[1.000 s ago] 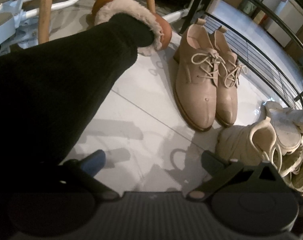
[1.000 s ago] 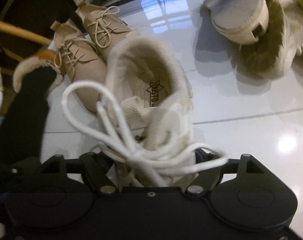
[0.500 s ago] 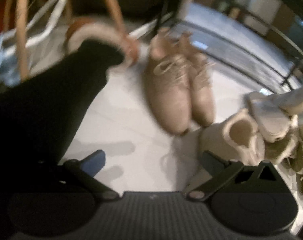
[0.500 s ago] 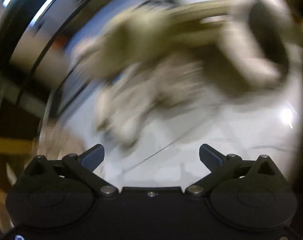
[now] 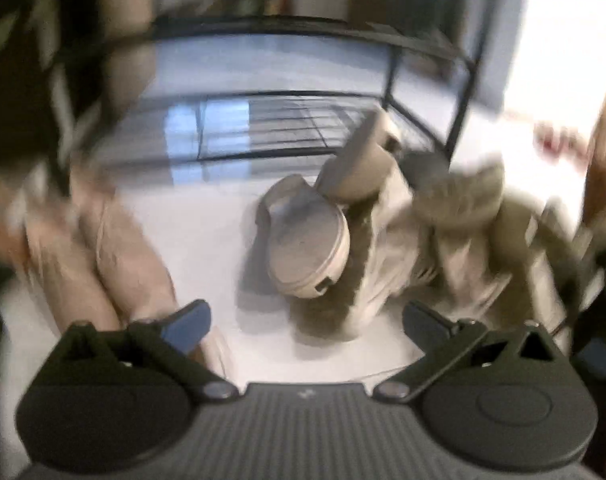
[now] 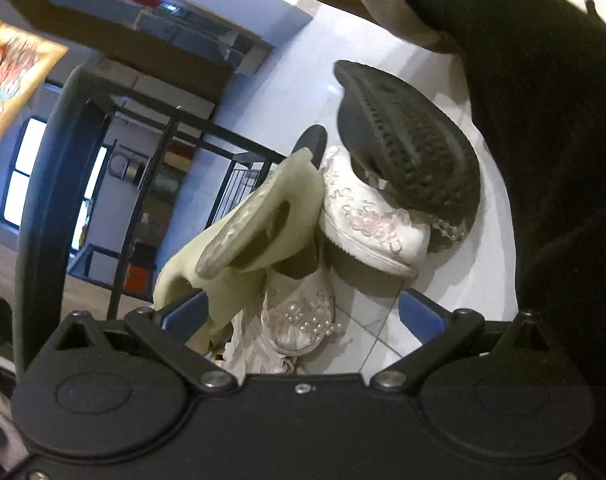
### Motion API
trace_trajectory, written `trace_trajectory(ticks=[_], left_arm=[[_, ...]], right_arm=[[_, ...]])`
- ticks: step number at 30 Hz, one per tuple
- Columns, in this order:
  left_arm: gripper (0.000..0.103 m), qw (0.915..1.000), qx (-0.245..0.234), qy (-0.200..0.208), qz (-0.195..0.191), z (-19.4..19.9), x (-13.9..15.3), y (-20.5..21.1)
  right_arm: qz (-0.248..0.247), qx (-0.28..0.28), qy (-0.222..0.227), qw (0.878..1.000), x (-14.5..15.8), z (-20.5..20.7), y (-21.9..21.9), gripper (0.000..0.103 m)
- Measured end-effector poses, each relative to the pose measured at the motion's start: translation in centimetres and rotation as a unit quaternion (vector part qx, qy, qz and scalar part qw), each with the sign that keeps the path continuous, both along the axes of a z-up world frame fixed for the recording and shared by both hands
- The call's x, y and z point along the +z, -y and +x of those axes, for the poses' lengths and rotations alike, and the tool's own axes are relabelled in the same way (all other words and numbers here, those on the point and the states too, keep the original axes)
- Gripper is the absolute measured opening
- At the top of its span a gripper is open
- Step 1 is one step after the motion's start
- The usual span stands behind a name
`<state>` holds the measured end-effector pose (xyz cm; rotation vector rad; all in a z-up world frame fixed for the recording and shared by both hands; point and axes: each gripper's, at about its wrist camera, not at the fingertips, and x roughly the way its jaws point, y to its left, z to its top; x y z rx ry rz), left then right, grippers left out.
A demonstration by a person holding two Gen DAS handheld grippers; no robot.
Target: Organize scattered shoes
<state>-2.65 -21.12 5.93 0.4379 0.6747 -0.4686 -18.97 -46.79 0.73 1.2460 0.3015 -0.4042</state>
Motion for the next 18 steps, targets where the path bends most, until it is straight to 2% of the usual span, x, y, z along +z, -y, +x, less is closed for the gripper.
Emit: trace_trajectory(ticks=[1,3,5,7,10,13,16,18], left_arm=[[0.102,0.997,-0.05,0.04,0.044,-1.0,-1.0,2.1],[0.102,0.9793,-0.127,0.102,0.121,-2.4,-3.0,4.8],[0.102,0.9488,-0.192,0.157,0.196,-3.6,-5.1,7.3],[0.102,0.9254,-0.227,0.187,0.24,-3.7,-6.9,8.9],[0.102,0.9169,-0.239,0.184,0.262,-2.7,-8.5,10.7],[0.102,0.9151,-0.234,0.178,0.276,-1.1,-9.8,12.1],[0.102,0.9174,-0.222,0.166,0.286,0.6,-10.6,13.7],[0.102,0.9237,-0.209,0.166,0.275,1.5,-10.4,14.3]], right_arm=[[0.004,0.0,0.003,1.0,-0.1,-0.1,0.5,0.103],[0.011,0.001,0.006,1.0,-0.5,0.5,1.1,0.103],[0.019,0.003,0.006,1.0,-1.0,1.6,1.4,0.103],[0.03,0.005,0.006,1.0,-1.6,2.0,1.9,0.103],[0.043,0.007,0.006,0.999,-2.1,2.4,2.3,0.103],[0.06,0.008,0.007,0.998,-2.7,2.6,2.8,0.103],[0.073,0.01,0.005,0.997,-3.2,2.9,3.0,0.103],[0.077,0.012,0.004,0.997,-3.4,3.0,3.1,0.103]])
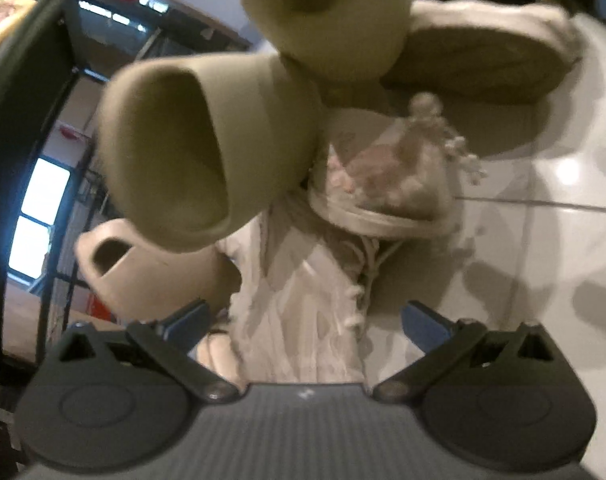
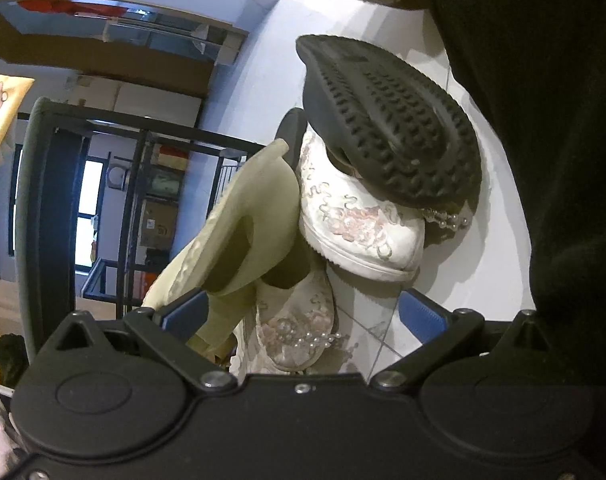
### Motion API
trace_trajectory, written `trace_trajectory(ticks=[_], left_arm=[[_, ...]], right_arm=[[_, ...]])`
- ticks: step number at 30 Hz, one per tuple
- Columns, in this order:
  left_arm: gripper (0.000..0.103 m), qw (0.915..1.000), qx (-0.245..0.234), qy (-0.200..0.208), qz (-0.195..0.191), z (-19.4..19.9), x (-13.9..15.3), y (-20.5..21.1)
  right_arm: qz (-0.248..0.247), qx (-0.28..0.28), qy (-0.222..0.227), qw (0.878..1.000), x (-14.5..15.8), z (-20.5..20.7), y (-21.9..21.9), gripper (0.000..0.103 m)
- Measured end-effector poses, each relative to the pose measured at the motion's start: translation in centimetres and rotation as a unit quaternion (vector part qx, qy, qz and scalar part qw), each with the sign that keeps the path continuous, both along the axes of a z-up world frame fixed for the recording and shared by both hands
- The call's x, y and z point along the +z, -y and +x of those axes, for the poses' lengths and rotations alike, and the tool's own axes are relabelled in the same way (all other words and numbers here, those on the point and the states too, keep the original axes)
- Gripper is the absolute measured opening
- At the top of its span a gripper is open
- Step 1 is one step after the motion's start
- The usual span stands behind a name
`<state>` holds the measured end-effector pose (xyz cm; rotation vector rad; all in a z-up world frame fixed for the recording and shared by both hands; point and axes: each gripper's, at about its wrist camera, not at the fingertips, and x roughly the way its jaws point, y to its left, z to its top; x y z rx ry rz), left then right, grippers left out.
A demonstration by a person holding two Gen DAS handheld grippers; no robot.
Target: Organize scattered shoes
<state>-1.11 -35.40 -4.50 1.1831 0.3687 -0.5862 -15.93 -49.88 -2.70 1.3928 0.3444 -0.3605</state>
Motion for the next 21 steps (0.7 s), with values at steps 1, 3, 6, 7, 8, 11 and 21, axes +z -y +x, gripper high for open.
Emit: trace_trajectory(ticks=[1,3,6,7,8,11,21], left_arm=[[0.102,0.9999,0.007,-0.001,-0.009,0.2,0.2,0.1],[0.102,0.9986,0.027,-0.017,-0.041,0.5,1.0,-0.1],[0.102,0.9984,0.015,-0.013,-0.053,-0.6,0.8,-0.9],[0.102,0.9988,0.009,-0.007,-0.048,-0.8,0.6,-1.0],[0.102,0.9993,-0.003,0.002,-0.037,-1.1,0.1,-1.1],[0.102,0.9995,-0.018,0.02,-0.014,-0.9,-0.9,-0.5],[0.092,0.998,0.029,-0.035,0.045,4.8,-1.8,1.3]], right_arm=[[0.001,0.001,-0.002,1.0,-0.1,0.1,0.1,0.103],[0.004,0.004,-0.002,1.0,-0.3,0.3,0.3,0.103],[0.01,0.016,0.007,1.0,-0.4,0.7,0.4,0.103],[0.013,0.024,0.009,1.0,-0.5,0.8,0.4,0.103],[0.017,0.031,0.011,0.999,-0.6,1.0,0.3,0.103],[0.024,0.046,0.002,0.999,-0.8,1.4,-0.1,0.103],[0.019,0.04,-0.012,0.999,-0.9,1.2,-0.5,0.103]])
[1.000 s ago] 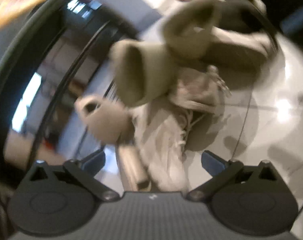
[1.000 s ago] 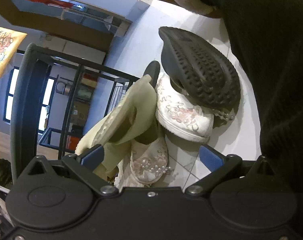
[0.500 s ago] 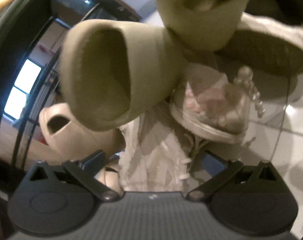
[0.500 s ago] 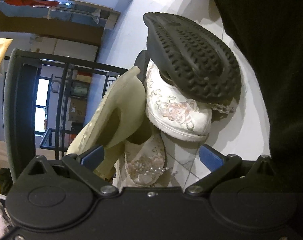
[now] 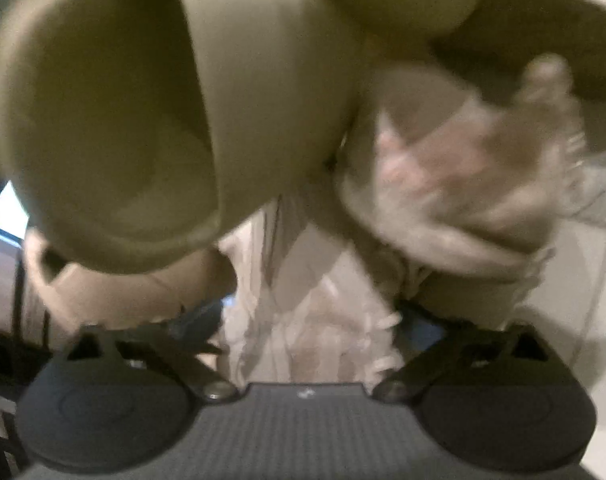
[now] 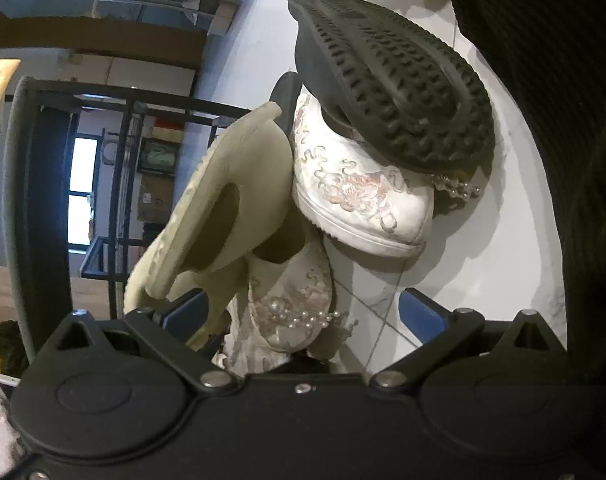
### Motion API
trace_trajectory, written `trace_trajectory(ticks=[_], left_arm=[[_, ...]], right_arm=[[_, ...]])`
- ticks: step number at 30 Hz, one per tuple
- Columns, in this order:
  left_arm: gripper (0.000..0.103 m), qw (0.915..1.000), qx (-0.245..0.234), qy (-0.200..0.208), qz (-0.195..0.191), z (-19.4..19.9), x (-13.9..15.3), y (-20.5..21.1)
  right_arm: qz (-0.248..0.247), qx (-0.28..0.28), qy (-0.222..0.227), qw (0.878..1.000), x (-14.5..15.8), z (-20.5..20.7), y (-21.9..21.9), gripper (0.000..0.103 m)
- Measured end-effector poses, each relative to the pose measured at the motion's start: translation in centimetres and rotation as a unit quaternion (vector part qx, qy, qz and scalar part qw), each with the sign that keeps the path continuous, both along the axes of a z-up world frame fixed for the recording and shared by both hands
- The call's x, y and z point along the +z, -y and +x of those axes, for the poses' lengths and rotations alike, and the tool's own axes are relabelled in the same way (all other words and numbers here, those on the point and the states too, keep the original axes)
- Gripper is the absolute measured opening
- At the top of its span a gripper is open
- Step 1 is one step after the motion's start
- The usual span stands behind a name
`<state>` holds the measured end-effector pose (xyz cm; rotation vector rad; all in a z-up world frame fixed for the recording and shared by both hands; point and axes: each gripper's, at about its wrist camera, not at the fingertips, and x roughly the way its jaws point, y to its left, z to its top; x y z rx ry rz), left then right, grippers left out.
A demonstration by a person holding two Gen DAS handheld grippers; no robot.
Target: Organize scattered shoes
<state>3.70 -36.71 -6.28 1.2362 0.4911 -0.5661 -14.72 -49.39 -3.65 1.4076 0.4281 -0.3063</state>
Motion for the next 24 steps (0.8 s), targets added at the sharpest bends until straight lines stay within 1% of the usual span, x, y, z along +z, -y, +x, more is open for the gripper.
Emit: trace_trajectory(ticks=[3,4,6,9,10,11,12,15,17,20,22,24], left_arm=[[0.095,0.9992,-0.023,0.019,0.027,-0.1,-0.7,0.3],[0.099,0.9986,-0.029,0.027,0.036,0.0,-0.9,0.5],[0.103,0.997,-0.038,0.043,0.053,0.1,-1.2,1.0],[0.102,0.9966,-0.041,0.037,0.062,0.7,-1.0,1.6],[0.101,0.9969,-0.039,0.031,0.06,0.8,-0.9,1.6],[0.09,0.9982,-0.032,0.009,0.049,1.4,-0.4,1.6],[0.089,0.9989,-0.025,-0.01,0.039,1.8,0.1,1.5],[0.083,0.9995,-0.013,-0.023,0.018,2.2,0.9,1.1],[0.082,0.9993,-0.012,-0.035,0.003,2.1,1.7,0.4],[0.079,0.9974,-0.004,-0.065,-0.031,1.9,3.0,-0.9],[0.078,0.9934,0.009,-0.096,-0.063,1.7,4.2,-1.8],[0.077,0.9805,0.043,-0.152,-0.117,1.5,5.9,-3.3]], right_arm=[[0.002,0.0,-0.002,1.0,-0.1,0.0,0.1,0.103],[0.002,-0.001,-0.003,1.0,-0.1,0.0,0.1,0.103],[0.003,0.0,-0.004,1.0,-0.1,0.1,0.1,0.103],[0.004,0.001,-0.007,1.0,-0.2,0.3,0.1,0.103],[0.004,0.002,-0.007,1.0,-0.2,0.3,0.1,0.103],[0.004,0.002,-0.008,1.0,-0.3,0.3,0.1,0.103],[0.005,0.002,-0.009,1.0,-0.3,0.3,0.1,0.103],[0.005,0.0,-0.011,1.0,-0.3,0.4,0.1,0.103],[0.005,-0.001,-0.011,1.0,-0.4,0.5,0.2,0.103],[0.007,-0.001,-0.012,1.0,-0.5,0.7,0.2,0.103],[0.008,-0.001,-0.012,1.0,-0.6,0.8,0.2,0.103],[0.009,-0.002,-0.012,1.0,-0.6,0.8,0.3,0.103]])
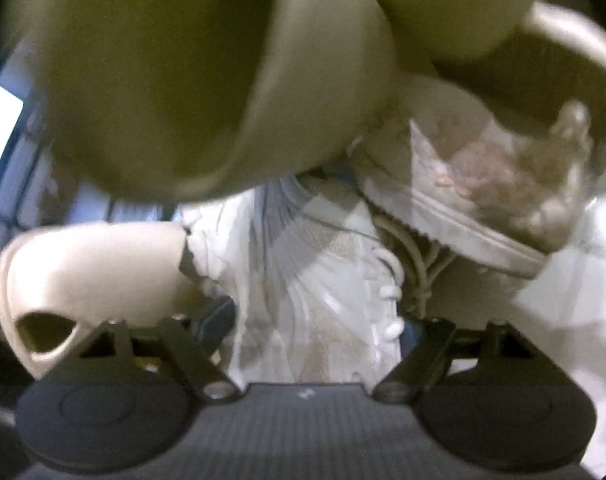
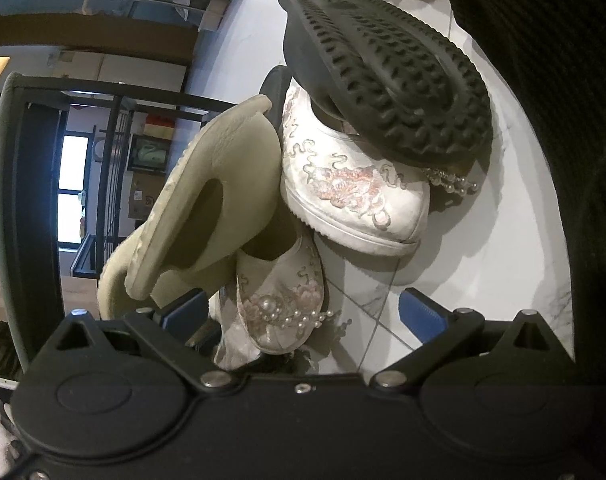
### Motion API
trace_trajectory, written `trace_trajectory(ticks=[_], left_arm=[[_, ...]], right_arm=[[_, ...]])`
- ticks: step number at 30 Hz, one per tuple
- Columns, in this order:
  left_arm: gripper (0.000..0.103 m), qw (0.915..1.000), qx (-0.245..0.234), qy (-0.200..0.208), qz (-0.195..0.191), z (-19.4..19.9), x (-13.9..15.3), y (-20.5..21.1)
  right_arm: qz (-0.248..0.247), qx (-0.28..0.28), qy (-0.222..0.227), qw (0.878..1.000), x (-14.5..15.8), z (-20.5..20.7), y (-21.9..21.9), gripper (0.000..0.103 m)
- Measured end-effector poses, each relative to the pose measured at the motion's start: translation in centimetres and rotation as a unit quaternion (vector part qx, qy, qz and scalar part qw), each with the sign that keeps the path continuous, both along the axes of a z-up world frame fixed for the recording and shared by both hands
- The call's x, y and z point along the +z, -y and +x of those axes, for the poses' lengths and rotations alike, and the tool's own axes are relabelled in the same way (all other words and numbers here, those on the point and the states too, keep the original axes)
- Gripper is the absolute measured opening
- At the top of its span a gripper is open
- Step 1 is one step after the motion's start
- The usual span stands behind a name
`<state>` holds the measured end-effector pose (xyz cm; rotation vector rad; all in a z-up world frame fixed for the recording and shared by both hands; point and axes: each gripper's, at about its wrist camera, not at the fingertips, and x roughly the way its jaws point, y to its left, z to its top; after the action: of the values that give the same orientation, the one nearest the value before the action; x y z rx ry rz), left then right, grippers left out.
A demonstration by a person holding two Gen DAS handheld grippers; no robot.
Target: Organize scattered shoes
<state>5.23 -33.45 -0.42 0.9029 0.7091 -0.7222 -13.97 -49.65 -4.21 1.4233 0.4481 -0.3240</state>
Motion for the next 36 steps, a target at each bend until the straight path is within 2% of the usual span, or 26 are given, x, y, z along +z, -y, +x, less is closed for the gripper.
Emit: trace_trajectory(ticks=[2,5,6,7,9,10,12,14,16,17,18,19,22,23,24,26,28,30,31,33,36], left_arm=[[0.076,0.9969,0.04,-0.045,-0.05,-0.5,1.4,-1.3],[0.076,0.9832,0.096,-0.11,-0.109,-1.2,2.8,-3.1],[0.076,0.9749,0.117,-0.135,-0.133,-1.4,3.3,-3.9],[0.076,0.971,0.126,-0.145,-0.143,-1.4,3.7,-4.3],[0.076,0.9457,0.176,-0.193,-0.193,-0.8,4.2,-6.1],[0.076,0.9287,0.205,-0.217,-0.22,-0.3,4.5,-6.8],[0.076,0.8706,0.282,-0.282,-0.288,-0.1,4.0,-8.5],[0.071,0.8439,0.315,-0.309,-0.305,-1.4,1.9,-11.2],[0.069,0.8496,0.329,-0.306,-0.276,-2.2,0.7,-11.7],[0.074,0.8506,0.336,-0.305,-0.265,-2.5,0.2,-12.0],[0.074,0.8447,0.345,-0.305,-0.273,-2.3,-0.1,-12.7],[0.073,0.8442,0.344,-0.304,-0.276,-2.3,0.0,-12.8],[0.084,0.8594,0.328,-0.275,-0.28,-3.3,2.1,-12.9],[0.094,0.8689,0.314,-0.264,-0.277,-3.7,3.3,-12.9],[0.098,0.8771,0.299,-0.255,-0.276,-4.2,4.6,-12.9],[0.099,0.8803,0.284,-0.247,-0.288,-5.1,6.2,-13.6],[0.101,0.8766,0.277,-0.241,-0.311,-5.7,7.3,-14.7],[0.102,0.8601,0.291,-0.228,-0.352,-5.1,7.9,-15.3],[0.102,0.8485,0.303,-0.224,-0.371,-4.3,7.8,-16.5],[0.102,0.8312,0.322,-0.22,-0.396,-4.8,8.6,-18.7],[0.102,0.8159,0.344,-0.194,-0.422,-7.3,10.2,-23.8]], right_arm=[[0.001,-0.002,0.0,1.0,0.0,0.0,0.0,0.103],[0.002,-0.004,0.0,1.0,-0.1,0.0,0.0,0.103],[0.001,-0.004,0.0,1.0,-0.1,-0.1,0.0,0.103],[0.001,-0.004,-0.001,1.0,-0.1,-0.1,0.0,0.103],[0.0,-0.005,-0.002,1.0,-0.1,-0.2,-0.1,0.103],[0.0,-0.006,-0.003,1.0,-0.1,-0.2,-0.1,0.103],[-0.003,-0.009,-0.005,1.0,-0.1,-0.3,-0.1,0.103],[-0.004,-0.01,-0.008,1.0,-0.1,-0.3,-0.1,0.103],[-0.008,-0.009,-0.013,1.0,-0.1,-0.2,-0.1,0.103],[-0.01,-0.007,-0.015,1.0,-0.1,-0.1,-0.2,0.103],[-0.012,-0.006,-0.017,1.0,-0.1,-0.1,-0.2,0.103],[-0.013,-0.004,-0.02,1.0,-0.2,-0.1,-0.3,0.103],[-0.021,0.004,-0.026,0.999,-0.1,0.1,-0.5,0.103],[-0.024,0.008,-0.027,0.999,-0.1,0.2,-0.6,0.103],[-0.026,0.012,-0.028,0.999,0.0,0.3,-0.6,0.103],[-0.029,0.019,-0.029,0.999,0.1,0.4,-0.7,0.103],[-0.031,0.028,-0.029,0.999,0.2,0.5,-0.9,0.103],[-0.035,0.035,-0.03,0.998,0.5,0.5,-1.1,0.103],[-0.038,0.039,-0.032,0.998,0.7,0.4,-1.2,0.103],[-0.046,0.055,-0.034,0.997,1.4,0.2,-1.6,0.103],[-0.066,0.087,-0.037,0.993,2.7,-0.3,-2.4,0.103]])
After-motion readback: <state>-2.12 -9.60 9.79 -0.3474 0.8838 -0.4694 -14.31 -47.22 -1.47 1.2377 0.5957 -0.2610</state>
